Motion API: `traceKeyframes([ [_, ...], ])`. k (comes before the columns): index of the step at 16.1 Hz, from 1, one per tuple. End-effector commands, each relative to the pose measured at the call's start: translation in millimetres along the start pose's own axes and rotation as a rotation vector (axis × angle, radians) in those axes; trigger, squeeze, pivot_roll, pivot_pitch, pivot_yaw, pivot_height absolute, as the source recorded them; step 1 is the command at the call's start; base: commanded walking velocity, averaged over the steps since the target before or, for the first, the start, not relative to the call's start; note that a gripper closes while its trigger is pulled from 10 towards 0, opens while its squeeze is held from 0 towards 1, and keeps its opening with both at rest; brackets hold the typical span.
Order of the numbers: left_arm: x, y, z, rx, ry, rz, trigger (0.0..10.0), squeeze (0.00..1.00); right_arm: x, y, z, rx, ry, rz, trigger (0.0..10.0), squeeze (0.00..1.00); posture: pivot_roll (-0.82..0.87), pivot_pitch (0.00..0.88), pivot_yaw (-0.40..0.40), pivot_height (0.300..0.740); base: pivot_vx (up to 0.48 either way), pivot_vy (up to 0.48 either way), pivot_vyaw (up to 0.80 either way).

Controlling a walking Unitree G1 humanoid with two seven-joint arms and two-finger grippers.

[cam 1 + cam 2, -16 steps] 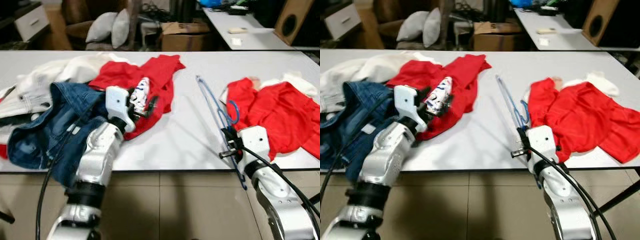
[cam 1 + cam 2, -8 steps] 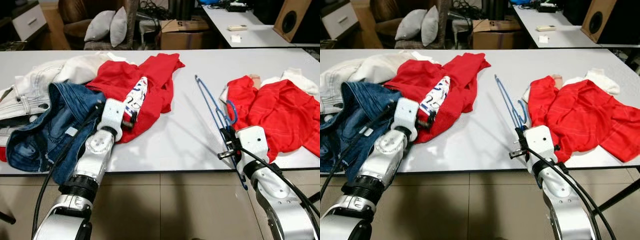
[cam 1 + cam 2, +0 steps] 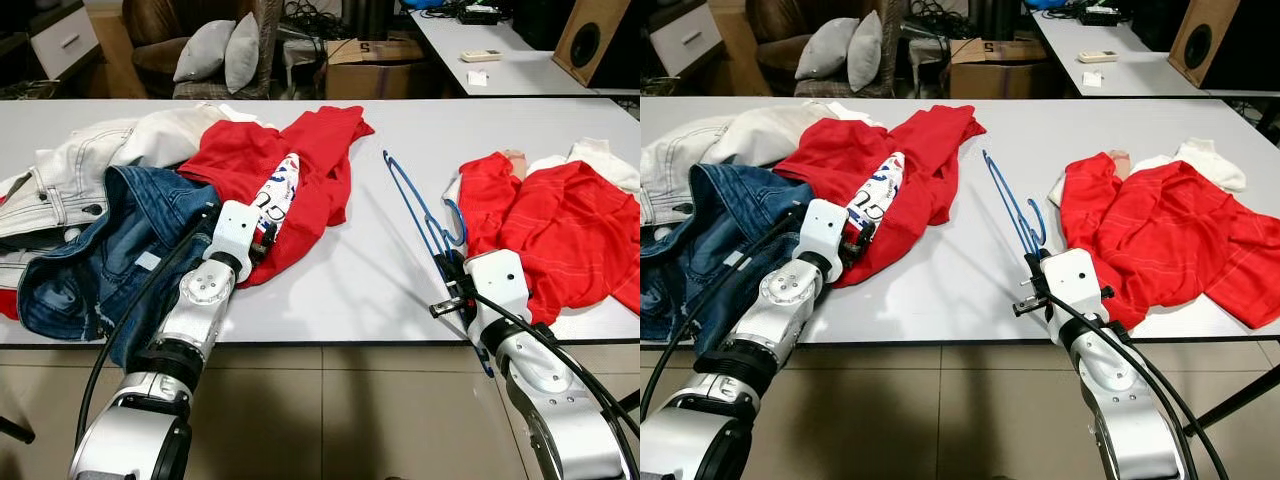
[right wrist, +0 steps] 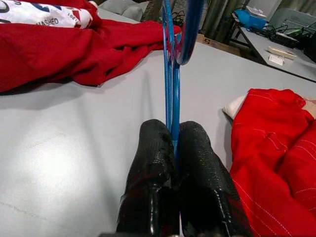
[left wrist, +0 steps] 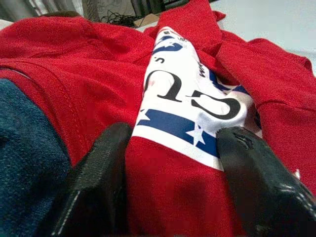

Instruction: Hang hanger

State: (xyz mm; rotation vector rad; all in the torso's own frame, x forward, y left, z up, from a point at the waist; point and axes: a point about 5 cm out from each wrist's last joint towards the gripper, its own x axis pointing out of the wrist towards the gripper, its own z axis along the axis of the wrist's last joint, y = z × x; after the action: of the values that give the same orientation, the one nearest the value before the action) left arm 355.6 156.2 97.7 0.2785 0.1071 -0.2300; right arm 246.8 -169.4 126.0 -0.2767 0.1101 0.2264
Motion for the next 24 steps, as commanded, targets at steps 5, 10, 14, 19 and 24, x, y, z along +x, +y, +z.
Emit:
traceKeyframes([
  [5,3.4,0.8,3,-0.024,-0.018,-0.021,0.0,0.0,1.9,0.4,1,-0.017,0.003,0.012,10.0,0.0,-0.09,0.0,0.039,0.74,0.0,0.0,0.0],
  [10,4.4,-8.3,8,-0.062,-0.061,-0.076,0.0,0.0,1.8,-0.2,0,-0.024,0.009,0.016,10.0,0.0,-0.09,0.0,0.035,0.74,0.0,0.0,0.0],
  [14,5.5,-9.9,14,-0.113,-0.101,-0.108,0.0,0.0,3.1,-0.5,0,-0.027,0.009,0.013,10.0,0.0,-0.09,0.0,0.036,0.74,0.0,0.0,0.0],
  [19,19.9,-23.9,95,-0.372,-0.362,-0.27,0.0,0.0,4.5,-3.8,1,-0.03,0.001,-0.014,10.0,0.0,-0.09,0.0,0.035,0.74,0.0,0.0,0.0],
  [24,14.7,-48.9,179,-0.539,-0.58,-0.417,0.0,0.0,1.2,-26.5,-2,-0.026,0.028,-0.168,10.0,0.0,-0.11,0.0,0.063,0.74,0.0,0.0,0.0],
])
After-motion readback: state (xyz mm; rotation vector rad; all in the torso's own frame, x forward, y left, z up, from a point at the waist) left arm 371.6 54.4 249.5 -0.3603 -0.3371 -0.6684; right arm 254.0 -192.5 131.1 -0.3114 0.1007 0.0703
